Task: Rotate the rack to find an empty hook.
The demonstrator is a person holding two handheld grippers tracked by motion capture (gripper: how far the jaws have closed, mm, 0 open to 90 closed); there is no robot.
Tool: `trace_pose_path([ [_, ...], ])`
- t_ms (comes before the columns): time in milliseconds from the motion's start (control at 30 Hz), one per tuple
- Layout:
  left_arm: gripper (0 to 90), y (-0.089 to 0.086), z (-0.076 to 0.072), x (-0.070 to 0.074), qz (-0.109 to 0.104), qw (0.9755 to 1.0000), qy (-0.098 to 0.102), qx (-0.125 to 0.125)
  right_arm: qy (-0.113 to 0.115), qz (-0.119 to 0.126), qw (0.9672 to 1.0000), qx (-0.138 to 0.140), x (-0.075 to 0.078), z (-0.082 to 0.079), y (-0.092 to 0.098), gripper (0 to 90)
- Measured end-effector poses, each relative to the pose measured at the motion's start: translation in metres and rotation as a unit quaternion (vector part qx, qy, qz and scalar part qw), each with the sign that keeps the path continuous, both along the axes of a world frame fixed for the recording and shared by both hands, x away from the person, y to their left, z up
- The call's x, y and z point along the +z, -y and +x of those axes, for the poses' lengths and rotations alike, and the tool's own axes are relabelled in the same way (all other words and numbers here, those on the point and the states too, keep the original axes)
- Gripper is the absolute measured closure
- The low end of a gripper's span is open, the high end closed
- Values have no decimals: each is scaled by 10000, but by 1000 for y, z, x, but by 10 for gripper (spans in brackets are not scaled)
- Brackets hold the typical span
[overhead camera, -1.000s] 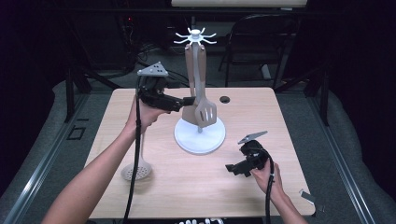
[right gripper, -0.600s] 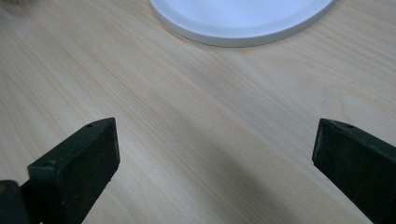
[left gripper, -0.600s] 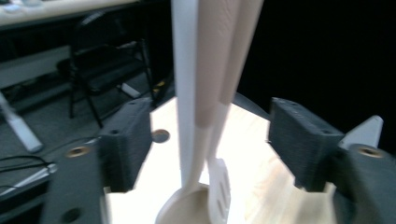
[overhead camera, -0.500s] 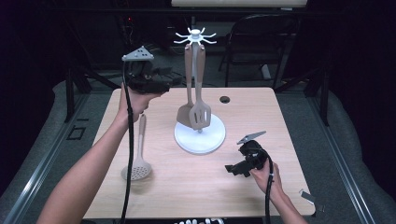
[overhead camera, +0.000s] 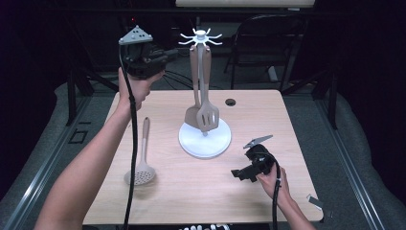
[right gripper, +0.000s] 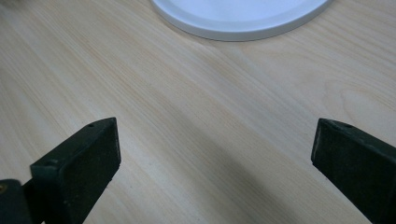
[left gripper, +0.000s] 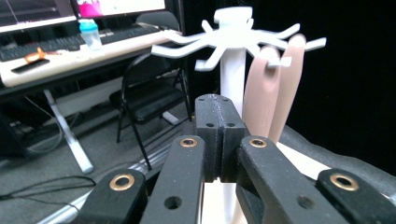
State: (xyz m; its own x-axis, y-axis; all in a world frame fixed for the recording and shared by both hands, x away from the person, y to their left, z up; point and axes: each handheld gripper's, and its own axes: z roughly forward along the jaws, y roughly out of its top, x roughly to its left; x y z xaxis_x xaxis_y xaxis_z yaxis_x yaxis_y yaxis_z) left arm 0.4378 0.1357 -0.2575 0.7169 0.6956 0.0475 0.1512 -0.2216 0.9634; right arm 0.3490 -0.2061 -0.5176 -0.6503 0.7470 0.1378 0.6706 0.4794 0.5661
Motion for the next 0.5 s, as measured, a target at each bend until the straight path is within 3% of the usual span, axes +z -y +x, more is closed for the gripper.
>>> trace_pose_path([
  [100, 900, 6, 2, 7, 60, 10000, 56, 1, -7, -11, 10000, 11, 0, 0, 0, 11],
  [167, 900, 9, 4, 10, 74, 9999, 74, 6, 22, -152, 9999, 31, 1, 0, 1, 11],
  [200, 900, 10, 5, 11, 99, 9999, 68, 10, 45, -13, 10000, -37, -1, -1, -1, 11],
  [500, 900, 15, 13, 14, 218, 9996, 69, 160, 6, -18, 10000, 58, 0, 0, 1, 12],
])
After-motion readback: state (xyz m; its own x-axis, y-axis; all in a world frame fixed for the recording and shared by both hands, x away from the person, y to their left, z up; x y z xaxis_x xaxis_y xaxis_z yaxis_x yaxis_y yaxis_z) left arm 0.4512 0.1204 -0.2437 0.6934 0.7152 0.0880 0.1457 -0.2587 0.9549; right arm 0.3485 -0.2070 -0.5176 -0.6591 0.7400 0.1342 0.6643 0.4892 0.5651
